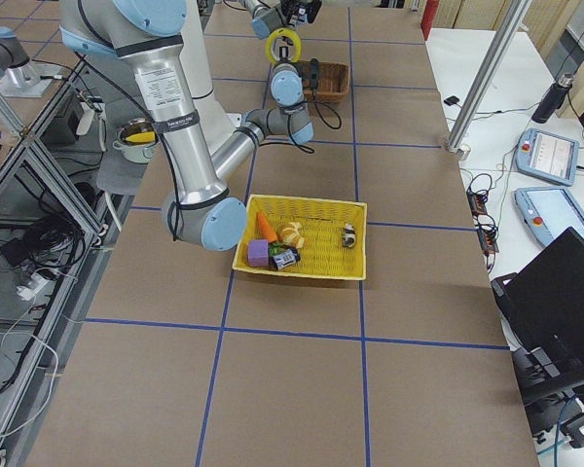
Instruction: Move tape to another basket
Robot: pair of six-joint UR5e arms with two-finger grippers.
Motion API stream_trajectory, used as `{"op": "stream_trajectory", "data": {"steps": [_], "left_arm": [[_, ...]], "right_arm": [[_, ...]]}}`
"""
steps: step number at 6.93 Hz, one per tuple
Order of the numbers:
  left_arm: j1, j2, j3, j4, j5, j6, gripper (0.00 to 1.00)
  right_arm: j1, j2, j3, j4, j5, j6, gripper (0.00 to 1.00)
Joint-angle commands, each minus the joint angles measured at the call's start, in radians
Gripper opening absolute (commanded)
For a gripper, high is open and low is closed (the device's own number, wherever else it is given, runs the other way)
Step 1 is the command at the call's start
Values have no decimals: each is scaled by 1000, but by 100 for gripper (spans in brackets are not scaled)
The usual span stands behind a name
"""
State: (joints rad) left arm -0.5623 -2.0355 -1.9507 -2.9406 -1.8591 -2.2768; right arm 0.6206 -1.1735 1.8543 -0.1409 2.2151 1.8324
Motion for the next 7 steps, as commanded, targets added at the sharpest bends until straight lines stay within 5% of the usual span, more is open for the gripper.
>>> {"op": "stream_trajectory", "data": {"steps": [1,2,3,7], "left_arm": [[9,1,-5,0,0,-1,49],[19,4,-5,-3,-2,-4,11],[30,9,-5,-21,-2,-4,0],[25,41,-48,-20,-12,2,0]], "right_arm": [[-4,0,0,1,-5,1,0],[-4,3,3,1,-26,17,99],[-4,3,20,3,-66,113,100],[60,-82,22,-2,-26,49,100]]}}
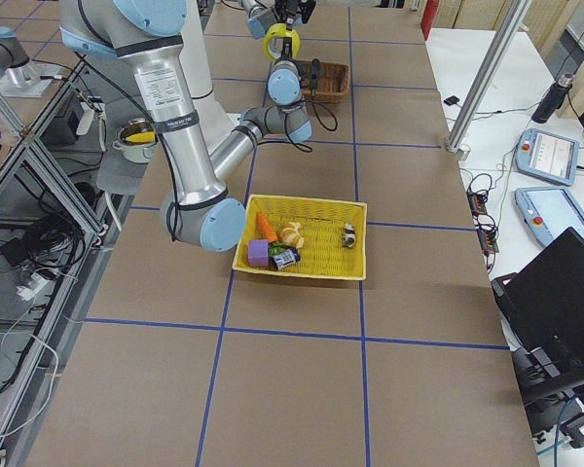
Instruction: Move tape to another basket
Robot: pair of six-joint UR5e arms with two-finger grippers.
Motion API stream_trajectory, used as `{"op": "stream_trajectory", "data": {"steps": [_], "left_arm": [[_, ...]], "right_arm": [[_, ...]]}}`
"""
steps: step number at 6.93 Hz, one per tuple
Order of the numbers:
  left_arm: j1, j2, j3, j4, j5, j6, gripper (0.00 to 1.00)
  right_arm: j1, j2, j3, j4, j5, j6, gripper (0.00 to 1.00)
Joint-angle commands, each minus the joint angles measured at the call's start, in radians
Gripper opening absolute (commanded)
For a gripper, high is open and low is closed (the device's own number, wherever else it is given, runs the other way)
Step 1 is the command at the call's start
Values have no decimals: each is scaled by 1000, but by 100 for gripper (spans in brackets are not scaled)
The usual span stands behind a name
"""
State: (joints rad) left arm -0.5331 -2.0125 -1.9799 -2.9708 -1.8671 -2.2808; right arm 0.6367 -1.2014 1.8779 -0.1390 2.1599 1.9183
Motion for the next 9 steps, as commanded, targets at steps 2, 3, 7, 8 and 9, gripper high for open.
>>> {"op": "stream_trajectory", "data": {"steps": [2,3,7,8,9], "left_arm": [[-120,31,-4,121,-126,117,0],[-196,31,-10,291,-247,247,0],[-332,119,-107,846,-342,885,0],[-327,126,-164,1066,-321,1052,0],[-303,127,-228,1301,-238,1207,0]], "right_arm": [[312,-139,-81,-19,145,-266,100],[405,-205,-123,-27,147,-515,100],[700,-240,-175,-576,170,-1409,100],[745,-265,-174,-711,166,-1646,100],[770,-288,-168,-822,170,-1765,100]]}}
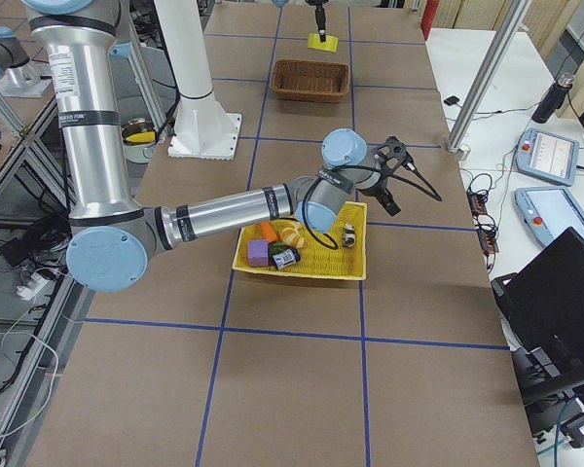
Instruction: Move tape to another basket
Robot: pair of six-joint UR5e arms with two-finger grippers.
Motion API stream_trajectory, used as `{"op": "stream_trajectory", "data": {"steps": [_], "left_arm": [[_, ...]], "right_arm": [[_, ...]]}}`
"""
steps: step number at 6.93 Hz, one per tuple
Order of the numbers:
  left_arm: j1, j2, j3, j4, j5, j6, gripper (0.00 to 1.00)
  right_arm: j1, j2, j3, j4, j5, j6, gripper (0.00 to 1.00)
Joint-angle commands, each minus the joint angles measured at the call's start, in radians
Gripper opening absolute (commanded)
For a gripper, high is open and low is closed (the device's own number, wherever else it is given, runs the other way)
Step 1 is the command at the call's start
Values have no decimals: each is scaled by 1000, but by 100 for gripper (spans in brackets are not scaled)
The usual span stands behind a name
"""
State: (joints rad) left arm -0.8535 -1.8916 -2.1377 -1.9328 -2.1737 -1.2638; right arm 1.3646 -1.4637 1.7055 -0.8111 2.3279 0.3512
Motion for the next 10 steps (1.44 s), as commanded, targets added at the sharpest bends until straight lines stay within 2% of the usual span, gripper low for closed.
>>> {"op": "stream_trajectory", "data": {"steps": [1,2,3,4,5,6,7,8,9,10], "left_arm": [[66,2,-114,455,159,266,0],[114,2,-110,518,198,279,0],[144,5,-67,520,213,277,0],[178,2,-3,514,213,271,0],[200,-9,54,511,212,270,0],[201,-9,88,509,212,267,0],[202,-12,126,508,209,265,7],[202,-12,178,471,213,264,88],[198,8,196,381,256,265,99],[192,25,188,353,290,267,99]], "right_arm": [[45,-44,13,-228,20,-208,100],[44,-59,13,-323,53,-233,100],[53,-82,13,-439,56,-336,100],[54,-84,17,-594,54,-409,100],[50,-73,38,-798,36,-428,100],[65,-72,80,-912,-17,-510,100],[83,-75,82,-931,-40,-585,100],[83,-84,76,-936,-32,-586,100],[83,-75,82,-973,-45,-587,100],[85,-85,77,-968,-47,-587,100]]}}
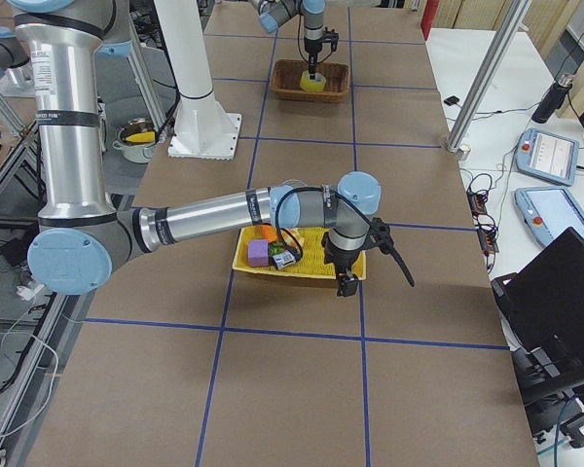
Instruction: Move tape to another basket
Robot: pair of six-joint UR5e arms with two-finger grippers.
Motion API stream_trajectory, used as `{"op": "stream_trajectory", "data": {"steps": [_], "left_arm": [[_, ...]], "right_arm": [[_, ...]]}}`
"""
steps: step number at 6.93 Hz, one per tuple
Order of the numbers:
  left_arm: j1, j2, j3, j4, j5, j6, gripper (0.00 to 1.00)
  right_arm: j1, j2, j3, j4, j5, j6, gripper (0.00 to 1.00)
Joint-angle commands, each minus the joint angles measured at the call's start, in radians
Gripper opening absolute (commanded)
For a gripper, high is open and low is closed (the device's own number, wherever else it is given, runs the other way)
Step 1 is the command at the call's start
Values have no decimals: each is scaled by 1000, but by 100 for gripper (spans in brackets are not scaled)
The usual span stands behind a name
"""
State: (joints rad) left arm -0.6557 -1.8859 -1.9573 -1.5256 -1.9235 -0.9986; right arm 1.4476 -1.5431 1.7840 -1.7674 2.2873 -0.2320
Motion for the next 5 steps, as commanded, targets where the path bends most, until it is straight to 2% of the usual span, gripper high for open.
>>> {"op": "stream_trajectory", "data": {"steps": [1,2,4,5], "left_arm": [[-46,30,1,-53,38,23,99],[-121,34,-3,-36,20,131,99],[-352,101,4,-21,-127,378,99],[-486,147,50,-19,-187,569,99]], "right_arm": [[2,0,-3,-4,4,-4,100],[2,4,-6,-4,-8,-4,100],[14,-23,-8,-4,-6,-6,100],[16,-29,-9,-4,0,-3,100]]}}
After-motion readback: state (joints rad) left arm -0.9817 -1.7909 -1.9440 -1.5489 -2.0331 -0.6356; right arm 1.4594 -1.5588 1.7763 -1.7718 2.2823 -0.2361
